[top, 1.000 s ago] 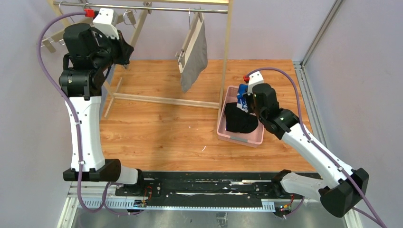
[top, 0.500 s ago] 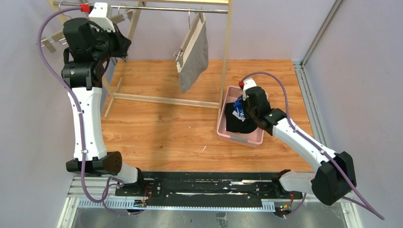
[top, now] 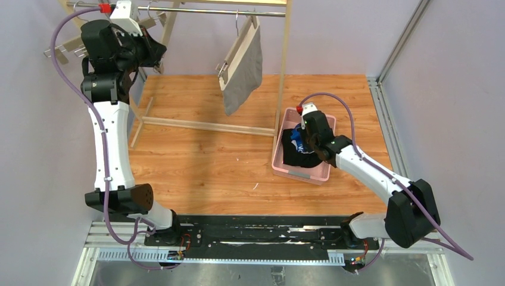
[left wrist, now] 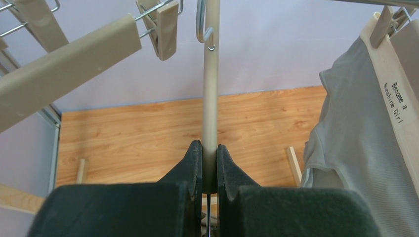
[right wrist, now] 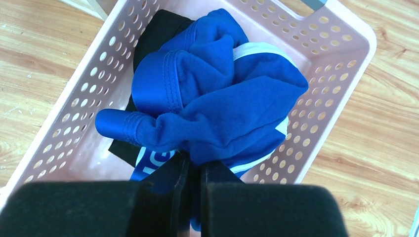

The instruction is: Remove the underwear clipped to the hanger

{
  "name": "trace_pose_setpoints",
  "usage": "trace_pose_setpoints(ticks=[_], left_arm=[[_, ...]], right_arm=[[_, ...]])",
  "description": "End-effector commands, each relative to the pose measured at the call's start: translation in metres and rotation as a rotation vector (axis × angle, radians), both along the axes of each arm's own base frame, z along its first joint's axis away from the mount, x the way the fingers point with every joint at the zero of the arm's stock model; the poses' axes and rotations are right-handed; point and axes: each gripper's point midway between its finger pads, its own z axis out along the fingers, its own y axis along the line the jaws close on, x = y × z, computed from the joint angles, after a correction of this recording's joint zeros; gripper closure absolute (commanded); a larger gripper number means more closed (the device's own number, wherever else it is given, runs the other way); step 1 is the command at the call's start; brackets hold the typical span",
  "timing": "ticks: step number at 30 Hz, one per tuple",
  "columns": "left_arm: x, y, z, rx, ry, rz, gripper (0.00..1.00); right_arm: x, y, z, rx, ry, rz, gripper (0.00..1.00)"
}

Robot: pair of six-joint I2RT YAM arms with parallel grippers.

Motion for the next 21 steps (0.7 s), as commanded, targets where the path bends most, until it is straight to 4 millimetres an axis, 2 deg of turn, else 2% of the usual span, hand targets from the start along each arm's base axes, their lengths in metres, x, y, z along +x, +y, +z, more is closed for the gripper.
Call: trace_pose_setpoints(ticks=[1, 7, 14, 18, 21], left_arm=[[0.008, -0.002, 0.008, -0.01, -0.045, -0.03, 1.0], [0.009, -0.002, 0.003, -0.011, -0.031, -0.032, 1.0], [0.001, 0.0, 0.0, -0.021, -0.026, -0.009, 0.97], [-0.006, 0.003, -0.002, -0.02, -0.025, 0.015, 0.84], [-0.013, 0.004, -0.001, -0.014, -0.026, 0.026, 0.7]], right_arm=[[-0.008, -0.007, -0.004, 0.021, 0.039, -0.043, 0.99], [-0.019, -0.004, 0.004, 0.079, 0.034, -0.035, 0.99], [-0.029, -0.009, 0.005, 0.087, 0.027, -0.035, 0.99], [-0.033, -0.012, 0.003, 0.078, 0.031, -0.033, 0.99], [-0.035, -0.013, 0.0, 0.071, 0.038, -0.032, 0.99]])
